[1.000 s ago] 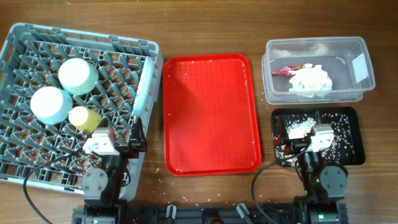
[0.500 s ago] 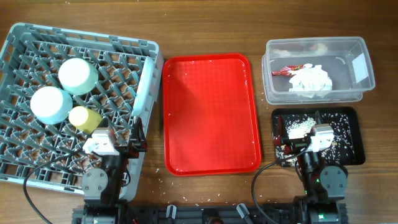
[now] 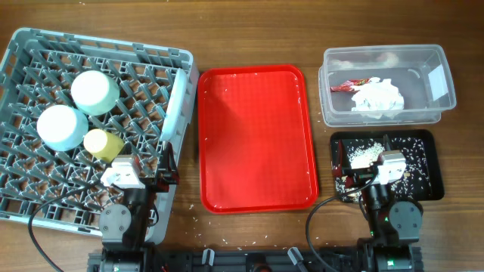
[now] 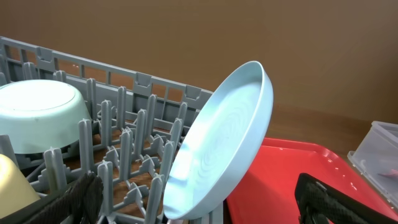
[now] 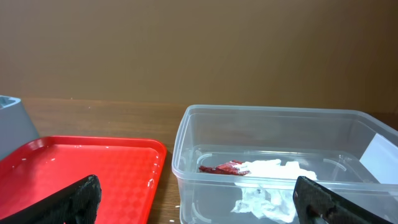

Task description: Sort waste into correct bins and load items into the dishwasher rack

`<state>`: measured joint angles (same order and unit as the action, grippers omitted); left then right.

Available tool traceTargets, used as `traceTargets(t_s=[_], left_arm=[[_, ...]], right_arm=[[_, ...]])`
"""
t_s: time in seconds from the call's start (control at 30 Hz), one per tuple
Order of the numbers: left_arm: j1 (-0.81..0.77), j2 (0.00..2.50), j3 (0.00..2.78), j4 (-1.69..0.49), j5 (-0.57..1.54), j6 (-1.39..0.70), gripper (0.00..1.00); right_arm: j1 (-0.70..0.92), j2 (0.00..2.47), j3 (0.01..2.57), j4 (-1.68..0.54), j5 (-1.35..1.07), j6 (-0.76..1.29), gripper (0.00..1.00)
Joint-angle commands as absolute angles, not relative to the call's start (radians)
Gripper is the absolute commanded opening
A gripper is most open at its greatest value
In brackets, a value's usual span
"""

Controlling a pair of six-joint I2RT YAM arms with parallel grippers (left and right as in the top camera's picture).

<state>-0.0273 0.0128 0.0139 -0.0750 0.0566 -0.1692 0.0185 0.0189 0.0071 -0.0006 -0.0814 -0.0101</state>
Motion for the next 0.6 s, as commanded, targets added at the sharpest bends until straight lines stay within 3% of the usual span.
traceTargets(t_s=[0.0, 0.57], left_arm=[[-0.033, 0.005, 0.006, -0.076, 0.047, -0.16, 1.0], [-0.033, 0.005, 0.006, -0.076, 0.047, -0.16, 1.0]], right_arm=[[0.019, 0.005, 0.005, 0.002, -0.067, -0.026, 1.0], [0.019, 0.005, 0.005, 0.002, -0.067, -0.026, 1.0]])
